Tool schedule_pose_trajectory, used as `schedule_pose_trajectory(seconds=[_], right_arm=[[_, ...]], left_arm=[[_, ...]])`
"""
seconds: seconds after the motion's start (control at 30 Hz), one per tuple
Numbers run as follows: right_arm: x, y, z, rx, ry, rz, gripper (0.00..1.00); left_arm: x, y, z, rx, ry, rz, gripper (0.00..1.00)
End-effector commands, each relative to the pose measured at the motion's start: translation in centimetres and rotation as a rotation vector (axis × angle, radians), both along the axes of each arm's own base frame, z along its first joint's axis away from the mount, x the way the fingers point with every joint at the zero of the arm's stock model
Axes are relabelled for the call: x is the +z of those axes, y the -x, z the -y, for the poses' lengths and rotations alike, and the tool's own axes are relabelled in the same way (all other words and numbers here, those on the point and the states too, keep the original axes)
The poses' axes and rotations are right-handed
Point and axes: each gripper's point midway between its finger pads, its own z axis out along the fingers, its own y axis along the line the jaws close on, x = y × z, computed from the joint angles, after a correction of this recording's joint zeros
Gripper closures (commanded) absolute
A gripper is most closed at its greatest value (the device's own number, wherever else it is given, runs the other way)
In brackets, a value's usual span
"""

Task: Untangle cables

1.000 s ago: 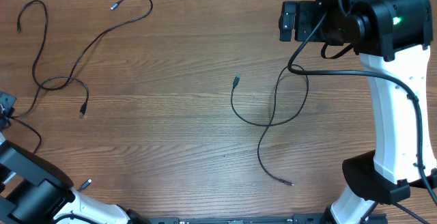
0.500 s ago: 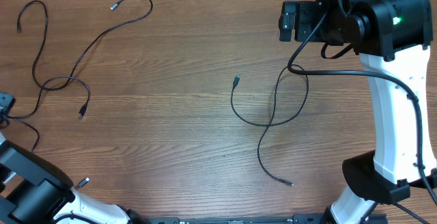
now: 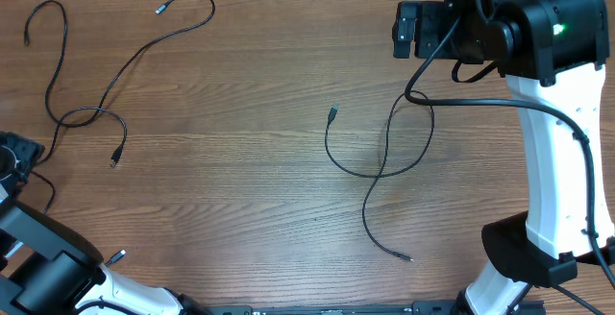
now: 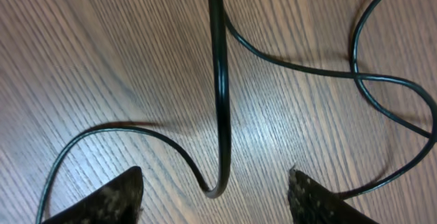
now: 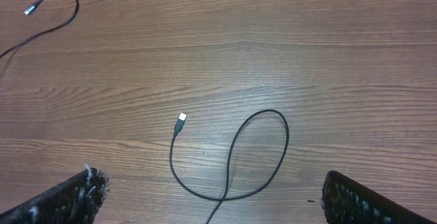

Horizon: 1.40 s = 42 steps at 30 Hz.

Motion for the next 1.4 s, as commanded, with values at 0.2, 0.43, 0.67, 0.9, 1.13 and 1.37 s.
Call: schedule_pose_trajectory(seconds=[0.2, 0.43, 0.67, 0.9, 1.13, 1.37], right_arm=[[0.4, 0.2, 0.3, -0.007, 0.001, 0.013, 0.00], [0.4, 0.2, 0.3, -0.007, 0.001, 0.013, 0.00], [0.4, 0.2, 0.3, -0.007, 0.001, 0.013, 0.00], [0.4, 0.2, 0.3, -0.007, 0.001, 0.013, 0.00], [0.4, 0.2, 0.3, -0.007, 0.001, 0.013, 0.00], [0.4, 0.2, 0.3, -0.007, 0.001, 0.013, 0.00]], left_arm=[[-3.5, -0.4, -0.3, -0.019, -0.029, 0.032, 0.66], [-0.9, -2.2, -2.9, -0.137, -0.167, 0.069, 0.96], [8.2, -5.7, -6.8, -0.125, -0.349, 0.213, 0.96], [8.1, -5.8, -7.0, -0.126, -0.345, 0.209, 0.72], [2.4, -4.3, -5.1, -0.134, -0.189, 0.098, 0.33], [-2.2, -5.8, 0.0, -0.237, 0.090, 0.142, 0.41]])
